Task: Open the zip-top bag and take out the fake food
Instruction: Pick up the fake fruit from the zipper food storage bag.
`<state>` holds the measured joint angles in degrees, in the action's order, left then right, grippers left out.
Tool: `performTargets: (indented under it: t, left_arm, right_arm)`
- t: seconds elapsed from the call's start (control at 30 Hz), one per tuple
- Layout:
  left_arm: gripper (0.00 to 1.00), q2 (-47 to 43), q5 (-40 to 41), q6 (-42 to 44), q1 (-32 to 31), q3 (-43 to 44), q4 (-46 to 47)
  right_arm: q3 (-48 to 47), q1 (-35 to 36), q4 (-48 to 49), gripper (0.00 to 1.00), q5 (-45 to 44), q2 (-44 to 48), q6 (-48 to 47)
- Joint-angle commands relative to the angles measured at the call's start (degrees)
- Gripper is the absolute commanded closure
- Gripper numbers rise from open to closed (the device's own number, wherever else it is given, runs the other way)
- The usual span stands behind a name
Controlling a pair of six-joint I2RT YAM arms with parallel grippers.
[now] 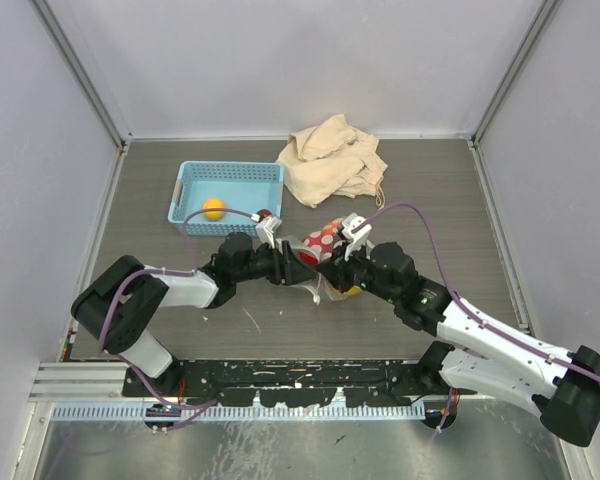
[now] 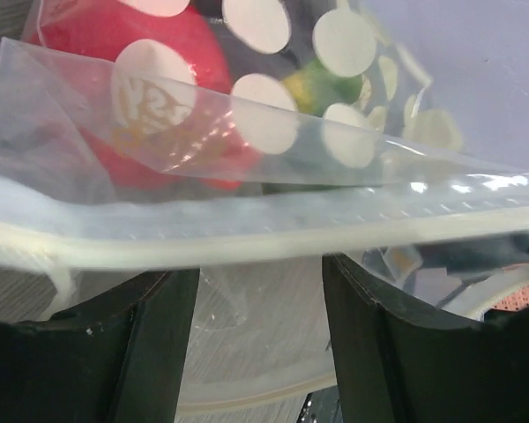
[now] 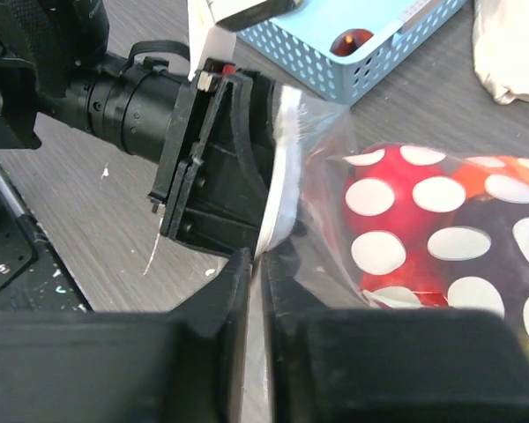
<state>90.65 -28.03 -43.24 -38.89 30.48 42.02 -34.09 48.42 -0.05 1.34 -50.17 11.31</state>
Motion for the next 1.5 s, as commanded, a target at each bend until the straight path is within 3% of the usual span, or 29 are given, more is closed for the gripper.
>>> performTargets:
  t: [0.0,0.07,0.13,0.3,0.4,0.47,0.57,0.63,0.83,0.9,1.0,1.13,1.2,1.33,1.47]
  left_arm:
    - [0.41,0.5,0.6,0.4,-0.2,2.4,5.2]
    - [0.41,0.8,0.4,0.4,-0.2,2.5,5.5]
    - [0.41,1.3,0.3,0.2,-0.2,2.6,5.8]
    - [0.41,2.3,-0.3,-0.3,-0.2,2.5,7.1]
    - [0.41,2.4,-0.6,-0.5,-0.2,2.3,7.6]
    - [0.40,2.4,-0.8,-0.7,-0.2,2.2,8.0]
    - [0.41,2.5,-1.0,-0.8,-0.2,2.1,8.0]
    - [0.41,2.5,-1.1,-0.8,-0.2,1.9,8.1]
    - [0.41,3.3,-1.1,-1.2,-0.2,1.6,8.3]
    - [0.46,3.5,-1.1,-1.3,-0.3,1.3,8.3]
    - [0.56,3.4,-0.6,-1.3,-0.3,0.9,6.6]
    - [0.58,2.8,0.4,-0.4,-1.0,0.1,3.8]
    - [0.58,2.8,0.7,-0.1,-1.4,-0.1,3.3]
    - [0.58,3.1,0.8,-0.1,-1.7,-0.3,3.5]
    - [0.57,3.1,0.7,-0.1,-2.0,-0.2,4.3]
  right_arm:
    - [-2.0,0.1,2.5,0.76,2.6,0.4,-0.8]
    - [-1.1,0.1,2.2,0.61,2.9,2.0,-0.8]
    - [-0.6,0.1,1.5,0.53,3.0,4.2,-0.9]
    - [-1.2,0.1,-2.4,0.49,-2.4,10.2,-1.2]
    - [-2.4,-0.5,-7.4,0.56,-13.9,10.3,-0.6]
    - [-3.1,-2.7,-10.5,0.69,-17.9,7.7,-0.3]
    - [-3.4,-9.7,-12.7,0.87,-11.6,2.6,0.5]
    - [-2.8,-13.8,-11.8,0.92,-6.6,-0.6,0.7]
    - [-4.1,-16.5,-9.3,0.95,-1.3,-10.5,-1.1]
    - [-4.6,-16.5,-8.4,0.95,0.1,-12.9,-1.2]
    - [-4.7,-16.5,-7.3,0.96,1.3,-13.7,-1.3]
    - [-3.9,-16.5,-5.7,0.95,6.9,-11.0,-1.5]
    - [-2.6,-16.5,-2.7,0.89,12.9,-8.1,-0.8]
    - [-0.5,-16.4,2.2,0.61,22.0,-4.3,3.9]
    - [0.9,-14.7,6.2,0.40,24.2,-3.7,7.9]
